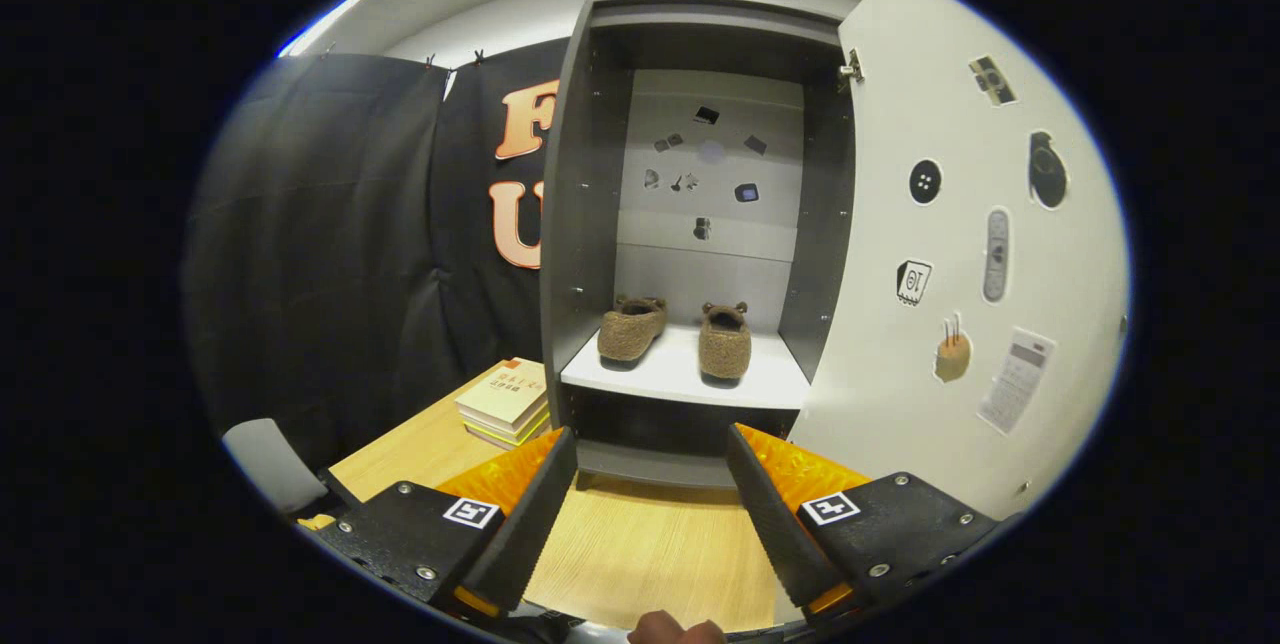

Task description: Open the shoe cabinet door, grab the shoes and put them into the shoe cabinet, then close the shoe cabinet door.

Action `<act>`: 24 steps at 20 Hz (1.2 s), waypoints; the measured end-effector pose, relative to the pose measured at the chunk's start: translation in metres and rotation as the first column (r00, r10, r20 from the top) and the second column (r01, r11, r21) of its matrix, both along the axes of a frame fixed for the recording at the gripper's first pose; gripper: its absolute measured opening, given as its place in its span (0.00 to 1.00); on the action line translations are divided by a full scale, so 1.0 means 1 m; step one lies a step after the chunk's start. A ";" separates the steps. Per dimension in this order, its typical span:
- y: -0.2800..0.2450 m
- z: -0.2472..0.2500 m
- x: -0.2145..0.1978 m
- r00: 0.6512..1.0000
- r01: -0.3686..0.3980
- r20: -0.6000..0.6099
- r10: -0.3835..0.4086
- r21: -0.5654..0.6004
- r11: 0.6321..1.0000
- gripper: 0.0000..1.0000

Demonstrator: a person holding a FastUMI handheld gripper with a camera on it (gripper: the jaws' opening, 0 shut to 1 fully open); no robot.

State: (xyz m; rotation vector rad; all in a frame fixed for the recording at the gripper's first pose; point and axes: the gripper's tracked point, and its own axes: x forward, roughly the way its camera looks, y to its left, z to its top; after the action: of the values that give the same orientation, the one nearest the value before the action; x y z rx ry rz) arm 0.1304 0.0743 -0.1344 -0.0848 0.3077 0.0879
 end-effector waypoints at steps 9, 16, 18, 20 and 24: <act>-0.054 0.010 -0.085 0.993 0.081 0.074 -0.092 0.138 0.987 0.95; -0.134 0.027 -0.123 0.972 0.148 0.154 -0.177 0.179 0.973 0.95; -0.155 0.036 -0.130 0.970 0.155 0.160 -0.184 0.175 0.972 0.95; -0.177 0.048 -0.132 0.962 0.169 0.186 -0.202 0.177 0.970 0.95; -0.216 0.058 -0.129 0.944 0.214 0.211 -0.252 0.188 0.958 0.94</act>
State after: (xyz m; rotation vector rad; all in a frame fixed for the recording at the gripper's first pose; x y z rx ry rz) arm 0.0012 -0.1421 -0.0768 0.1043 0.0732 -0.1333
